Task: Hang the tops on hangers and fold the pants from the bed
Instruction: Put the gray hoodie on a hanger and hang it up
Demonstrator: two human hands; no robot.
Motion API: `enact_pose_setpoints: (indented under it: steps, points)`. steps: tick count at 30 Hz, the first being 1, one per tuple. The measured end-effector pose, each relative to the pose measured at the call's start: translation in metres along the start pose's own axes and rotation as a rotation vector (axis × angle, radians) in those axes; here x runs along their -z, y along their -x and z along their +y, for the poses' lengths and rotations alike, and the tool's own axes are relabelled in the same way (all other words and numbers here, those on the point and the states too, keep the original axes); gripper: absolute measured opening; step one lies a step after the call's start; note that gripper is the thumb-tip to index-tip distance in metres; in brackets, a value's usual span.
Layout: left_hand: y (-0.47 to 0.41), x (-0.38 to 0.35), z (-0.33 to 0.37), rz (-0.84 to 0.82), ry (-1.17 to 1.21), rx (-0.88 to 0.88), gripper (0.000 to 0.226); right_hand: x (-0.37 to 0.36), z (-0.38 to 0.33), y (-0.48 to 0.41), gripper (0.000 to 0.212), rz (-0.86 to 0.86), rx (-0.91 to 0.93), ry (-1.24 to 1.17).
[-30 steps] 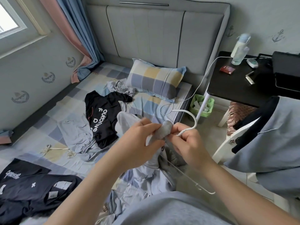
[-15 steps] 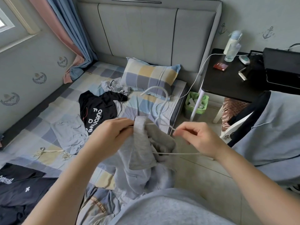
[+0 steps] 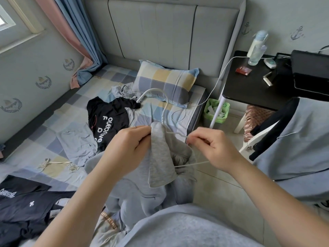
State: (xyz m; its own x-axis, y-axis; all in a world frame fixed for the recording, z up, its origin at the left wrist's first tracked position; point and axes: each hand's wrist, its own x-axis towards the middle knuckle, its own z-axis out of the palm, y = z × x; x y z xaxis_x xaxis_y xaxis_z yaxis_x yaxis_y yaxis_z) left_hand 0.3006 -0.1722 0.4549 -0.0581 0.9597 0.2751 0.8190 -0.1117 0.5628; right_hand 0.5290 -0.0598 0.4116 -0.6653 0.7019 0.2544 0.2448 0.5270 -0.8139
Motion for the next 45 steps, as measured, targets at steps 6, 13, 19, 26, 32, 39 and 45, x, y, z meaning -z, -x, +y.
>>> enact_pose_setpoints:
  steps: [6, 13, 19, 26, 32, 39, 45]
  points:
    - [0.016, -0.015, -0.013, 0.233, 0.222, 0.283, 0.029, -0.030, 0.005, 0.013, 0.025, 0.266, 0.209, 0.117]
    - [0.018, -0.018, -0.021, 0.324, 0.308, 0.375, 0.033, -0.074, 0.030, 0.006, 0.035, -0.181, 0.111, 0.225]
    - [0.025, -0.003, -0.037, 0.339, 0.212, 0.388, 0.029, -0.073, 0.039, 0.025, 0.014, -0.026, 0.363, 0.254]
    - [0.030, 0.000, -0.034, 0.297, 0.191, 0.359, 0.030, -0.066, 0.052, 0.022, 0.028, -0.423, 0.022, 0.526]
    - [0.041, 0.016, -0.037, 0.093, 0.151, 0.305, 0.022, -0.042, 0.077, 0.004, 0.022, -0.571, -0.035, 0.872]
    - [0.050, 0.038, -0.049, 0.094, 0.086, 0.389, 0.023, -0.005, 0.070, -0.019, 0.010, -0.338, 0.074, 0.792]
    - [0.051, 0.028, -0.052, -0.026, -0.009, 0.387, 0.021, 0.013, 0.043, -0.043, 0.012, -0.306, 0.056, 0.695]
